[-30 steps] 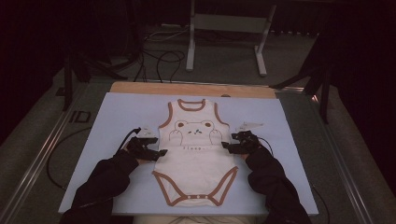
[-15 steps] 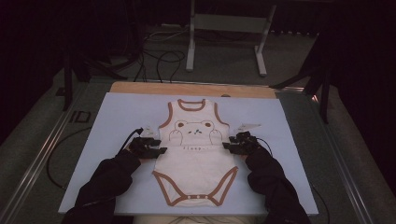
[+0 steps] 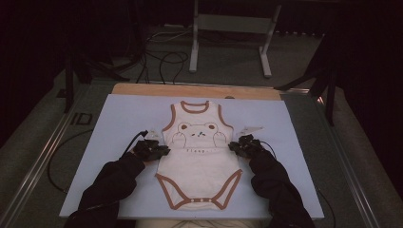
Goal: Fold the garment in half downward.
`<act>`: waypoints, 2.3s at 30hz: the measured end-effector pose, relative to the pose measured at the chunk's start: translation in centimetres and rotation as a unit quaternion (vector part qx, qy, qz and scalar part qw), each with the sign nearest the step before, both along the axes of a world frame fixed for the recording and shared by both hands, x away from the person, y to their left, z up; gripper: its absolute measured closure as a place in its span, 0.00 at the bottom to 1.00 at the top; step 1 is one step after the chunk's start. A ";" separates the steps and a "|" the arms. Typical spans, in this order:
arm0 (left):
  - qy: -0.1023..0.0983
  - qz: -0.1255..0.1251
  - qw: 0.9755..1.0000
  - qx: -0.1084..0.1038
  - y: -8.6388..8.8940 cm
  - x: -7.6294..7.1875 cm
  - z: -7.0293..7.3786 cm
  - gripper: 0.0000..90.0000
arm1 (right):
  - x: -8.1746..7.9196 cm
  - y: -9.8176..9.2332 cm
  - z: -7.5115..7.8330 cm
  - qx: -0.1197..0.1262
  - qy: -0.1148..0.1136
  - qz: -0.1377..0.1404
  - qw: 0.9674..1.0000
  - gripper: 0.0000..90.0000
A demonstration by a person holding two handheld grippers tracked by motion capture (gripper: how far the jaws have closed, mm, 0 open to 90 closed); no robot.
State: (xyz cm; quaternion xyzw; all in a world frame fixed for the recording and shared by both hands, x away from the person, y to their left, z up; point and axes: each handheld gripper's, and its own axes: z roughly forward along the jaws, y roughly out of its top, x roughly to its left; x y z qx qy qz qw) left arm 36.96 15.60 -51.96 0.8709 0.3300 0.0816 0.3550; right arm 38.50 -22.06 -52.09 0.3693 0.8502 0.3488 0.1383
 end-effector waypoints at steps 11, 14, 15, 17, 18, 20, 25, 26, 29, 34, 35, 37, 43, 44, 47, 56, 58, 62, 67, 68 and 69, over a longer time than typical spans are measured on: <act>-0.019 -0.001 1.000 -0.003 0.2 -0.2 0.4 1.00 | -0.3 0.1 0.5 -0.009 -0.013 0.010 1.000 1.00; -0.019 0.004 1.000 -0.012 0.5 -0.2 1.0 1.00 | -0.4 0.0 0.9 -0.006 -0.019 0.010 1.000 1.00; -0.023 0.005 1.000 -0.010 0.5 -0.2 1.3 1.00 | -0.4 0.0 1.0 -0.006 -0.021 0.009 1.000 1.00; -0.024 0.006 1.000 -0.016 0.7 -0.3 1.6 1.00 | -0.5 0.0 1.2 -0.003 -0.024 0.011 1.000 1.00; -0.024 0.006 1.000 -0.016 0.7 -0.3 1.6 1.00 | -0.5 0.0 1.2 -0.003 -0.024 0.011 1.000 1.00; -0.025 0.006 1.000 -0.018 0.9 -0.4 2.0 1.00 | -0.7 -0.1 1.4 0.006 -0.024 0.010 1.000 1.00; -0.023 0.004 1.000 -0.018 1.2 -0.7 2.2 1.00 | -1.2 -0.3 1.6 0.013 -0.027 0.012 0.999 1.00; -0.024 0.003 1.000 -0.019 1.2 -0.8 2.3 1.00 | -1.4 -0.3 1.8 0.013 -0.029 0.012 0.999 1.00; -0.026 0.001 0.999 -0.023 1.3 -0.9 2.6 1.00 | -1.7 -0.3 2.1 0.015 -0.035 0.012 0.999 1.00; -0.029 -0.005 0.999 -0.029 1.5 -1.7 3.0 1.00 | -2.3 -0.4 2.7 0.018 -0.044 0.016 0.999 1.00; -0.029 -0.008 0.999 -0.030 1.6 -1.8 3.1 1.00 | -2.5 -0.4 2.8 0.020 -0.044 0.018 0.999 1.00; -0.028 -0.011 0.999 -0.032 1.7 -1.9 3.2 1.00 | -2.7 -0.4 2.9 0.021 -0.044 0.019 0.999 1.00; -0.030 -0.022 0.999 -0.026 1.8 -3.1 3.5 1.00 | -4.0 -0.3 3.6 0.016 -0.050 0.033 0.998 1.00; -0.031 -0.022 0.999 -0.026 1.8 -3.3 3.6 1.00 | -4.3 -0.3 3.7 0.015 -0.050 0.033 0.998 1.00; -0.032 -0.030 0.999 -0.028 1.8 -3.8 3.8 1.00 | -4.9 -0.4 4.0 0.015 -0.053 0.038 0.998 0.99; -0.027 -0.050 0.998 -0.026 1.7 -5.5 4.3 1.00 | -6.8 -0.9 4.3 0.011 -0.054 0.048 0.997 0.99; -0.025 -0.056 0.998 -0.024 1.7 -6.0 4.3 1.00 | -7.2 -1.1 4.3 0.014 -0.050 0.049 0.997 0.99; -0.020 -0.065 0.997 -0.019 1.5 -6.9 4.1 1.00 | -8.0 -1.2 4.2 0.009 -0.048 0.058 0.997 0.99; -0.012 -0.064 0.998 -0.024 1.5 -7.7 3.7 1.00 | -8.8 -1.2 4.2 0.006 -0.048 0.062 0.997 0.99; -0.011 -0.066 0.998 -0.022 1.5 -7.9 3.6 1.00 | -9.1 -1.2 4.0 0.005 -0.046 0.064 0.997 0.99; -0.007 -0.068 0.997 -0.022 1.5 -8.1 3.5 1.00 | -9.3 -1.2 3.9 0.005 -0.042 0.065 0.997 0.99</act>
